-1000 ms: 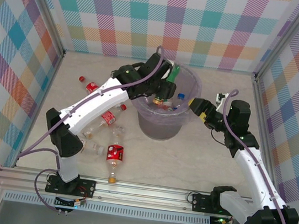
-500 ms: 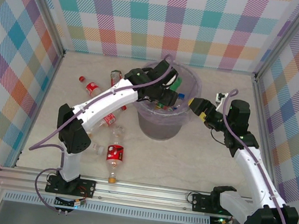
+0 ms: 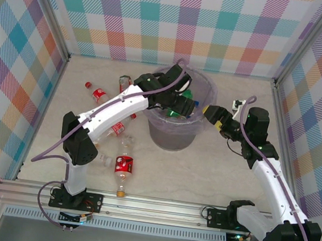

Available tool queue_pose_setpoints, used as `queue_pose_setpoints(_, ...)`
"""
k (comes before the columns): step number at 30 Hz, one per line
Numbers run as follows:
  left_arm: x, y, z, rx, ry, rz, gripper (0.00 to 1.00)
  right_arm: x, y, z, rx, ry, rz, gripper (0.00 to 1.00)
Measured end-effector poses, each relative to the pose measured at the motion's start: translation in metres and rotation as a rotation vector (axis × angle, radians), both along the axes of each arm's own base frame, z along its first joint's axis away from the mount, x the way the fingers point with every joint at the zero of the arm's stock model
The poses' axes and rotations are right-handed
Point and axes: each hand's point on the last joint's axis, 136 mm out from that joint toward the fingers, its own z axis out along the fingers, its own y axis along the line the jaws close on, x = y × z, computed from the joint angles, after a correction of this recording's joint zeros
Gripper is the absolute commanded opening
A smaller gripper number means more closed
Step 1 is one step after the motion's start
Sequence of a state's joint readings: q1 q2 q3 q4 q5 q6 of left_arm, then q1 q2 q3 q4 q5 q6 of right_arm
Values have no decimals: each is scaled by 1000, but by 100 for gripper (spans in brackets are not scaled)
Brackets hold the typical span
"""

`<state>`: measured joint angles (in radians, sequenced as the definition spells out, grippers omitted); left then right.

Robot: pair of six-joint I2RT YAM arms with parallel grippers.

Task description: Put the plastic bottles in the bin

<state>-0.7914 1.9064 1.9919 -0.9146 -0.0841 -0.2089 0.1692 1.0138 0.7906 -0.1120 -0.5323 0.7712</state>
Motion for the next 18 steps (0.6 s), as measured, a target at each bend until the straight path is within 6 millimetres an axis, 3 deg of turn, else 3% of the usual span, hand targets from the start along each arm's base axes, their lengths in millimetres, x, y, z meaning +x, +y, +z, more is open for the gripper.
queue_pose_setpoints(4, 1, 8, 14, -21, -27, 15, 86, 0, 0, 0, 0, 0, 0, 98)
queue_pose_setpoints(7, 1, 20, 41, -74, -77, 40, 90, 0, 0, 0, 0, 0, 0, 97)
queue_pose_setpoints(10, 6, 51, 75, -144, -155, 118, 90, 0, 0, 0, 0, 0, 0, 98)
queue_pose_setpoints(15, 18, 141, 122, -265, -277, 345, 90, 0, 0, 0, 0, 0, 1, 97)
queue_pose_setpoints(18, 22, 199, 125, -298, -308, 496, 89, 0, 0, 0, 0, 0, 1, 97)
